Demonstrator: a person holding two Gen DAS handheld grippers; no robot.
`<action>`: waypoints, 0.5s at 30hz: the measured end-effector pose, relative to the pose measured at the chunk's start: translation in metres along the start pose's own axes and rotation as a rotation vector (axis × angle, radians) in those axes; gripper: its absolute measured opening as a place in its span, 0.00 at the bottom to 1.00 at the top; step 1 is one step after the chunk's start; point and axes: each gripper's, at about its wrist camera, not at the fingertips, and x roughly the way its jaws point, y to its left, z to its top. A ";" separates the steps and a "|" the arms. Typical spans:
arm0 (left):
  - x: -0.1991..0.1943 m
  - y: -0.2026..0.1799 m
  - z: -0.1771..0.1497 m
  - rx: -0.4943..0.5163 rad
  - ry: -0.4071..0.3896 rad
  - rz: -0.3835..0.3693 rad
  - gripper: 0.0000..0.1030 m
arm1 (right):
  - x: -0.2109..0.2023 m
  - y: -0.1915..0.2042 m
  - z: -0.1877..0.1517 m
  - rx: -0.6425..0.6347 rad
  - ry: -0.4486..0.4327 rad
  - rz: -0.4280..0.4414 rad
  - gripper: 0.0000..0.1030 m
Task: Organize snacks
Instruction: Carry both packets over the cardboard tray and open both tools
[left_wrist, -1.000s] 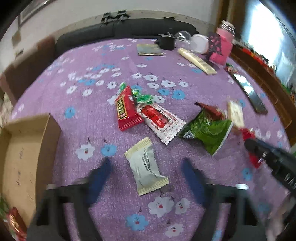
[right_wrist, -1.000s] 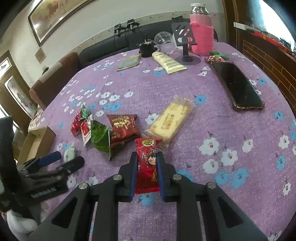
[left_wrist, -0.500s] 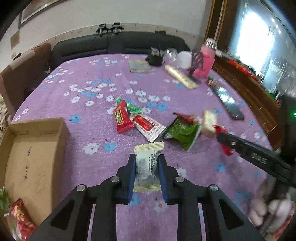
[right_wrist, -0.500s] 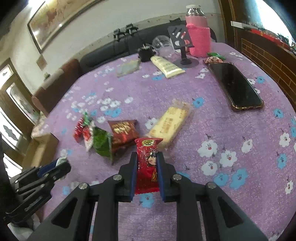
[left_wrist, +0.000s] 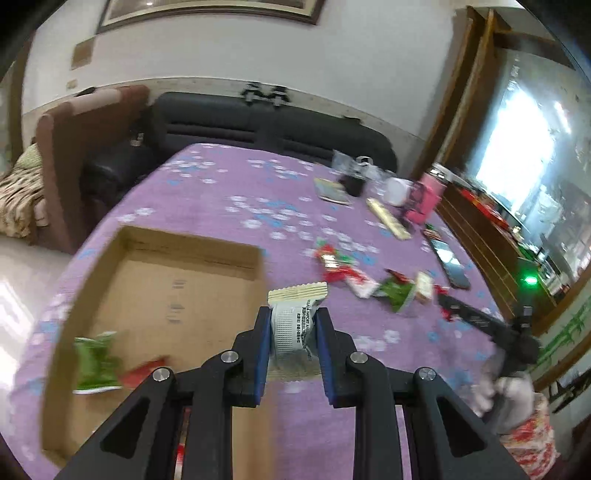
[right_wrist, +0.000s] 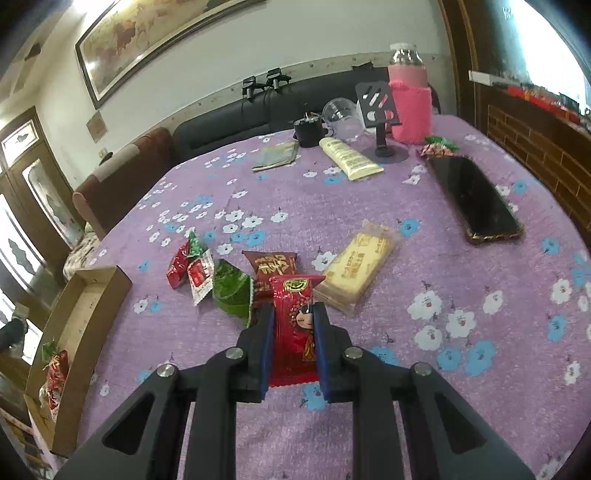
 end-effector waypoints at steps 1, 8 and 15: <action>-0.001 0.011 0.002 -0.012 0.002 0.016 0.23 | -0.005 0.005 0.001 0.003 0.004 0.014 0.18; 0.007 0.078 0.009 -0.082 0.040 0.127 0.23 | -0.023 0.097 0.007 -0.129 0.059 0.190 0.19; 0.029 0.113 0.008 -0.107 0.098 0.191 0.23 | 0.005 0.210 -0.012 -0.288 0.183 0.341 0.19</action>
